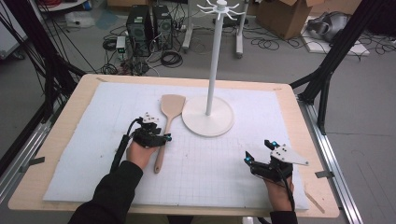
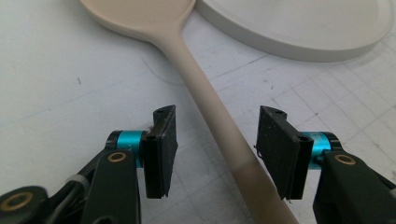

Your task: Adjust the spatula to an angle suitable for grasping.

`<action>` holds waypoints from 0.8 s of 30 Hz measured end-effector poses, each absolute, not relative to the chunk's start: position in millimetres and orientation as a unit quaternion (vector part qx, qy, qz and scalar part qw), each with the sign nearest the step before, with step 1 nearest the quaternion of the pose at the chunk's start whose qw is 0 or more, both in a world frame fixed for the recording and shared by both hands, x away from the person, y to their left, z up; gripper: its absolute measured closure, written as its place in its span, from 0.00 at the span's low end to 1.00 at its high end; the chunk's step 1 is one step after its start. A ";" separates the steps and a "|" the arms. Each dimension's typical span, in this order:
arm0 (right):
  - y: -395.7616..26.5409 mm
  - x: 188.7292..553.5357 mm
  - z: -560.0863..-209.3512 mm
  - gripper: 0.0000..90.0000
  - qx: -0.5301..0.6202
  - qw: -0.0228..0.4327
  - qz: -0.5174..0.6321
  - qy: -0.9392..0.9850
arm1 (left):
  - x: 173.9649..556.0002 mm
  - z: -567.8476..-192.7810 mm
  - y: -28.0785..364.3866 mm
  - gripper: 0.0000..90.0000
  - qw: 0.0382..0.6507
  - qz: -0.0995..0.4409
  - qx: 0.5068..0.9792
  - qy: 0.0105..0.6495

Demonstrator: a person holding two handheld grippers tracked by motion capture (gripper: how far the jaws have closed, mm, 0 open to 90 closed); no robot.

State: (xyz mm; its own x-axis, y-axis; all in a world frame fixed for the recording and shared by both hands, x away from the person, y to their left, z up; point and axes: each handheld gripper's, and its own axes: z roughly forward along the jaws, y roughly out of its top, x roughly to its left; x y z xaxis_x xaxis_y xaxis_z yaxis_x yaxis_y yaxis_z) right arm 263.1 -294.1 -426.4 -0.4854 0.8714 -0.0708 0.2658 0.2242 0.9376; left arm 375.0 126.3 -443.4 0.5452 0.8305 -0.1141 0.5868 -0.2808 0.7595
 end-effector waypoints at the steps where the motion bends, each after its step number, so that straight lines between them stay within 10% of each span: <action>1: -293.5 263.2 -426.6 0.17 0.398 0.314 0.479 0.716 | 375.1 -444.1 125.7 0.56 0.393 0.153 0.787 0.450; 24: -294.9 260.6 -428.7 0.17 0.404 0.311 0.479 0.715 | 382.2 -435.8 129.0 0.78 0.354 0.139 0.792 0.478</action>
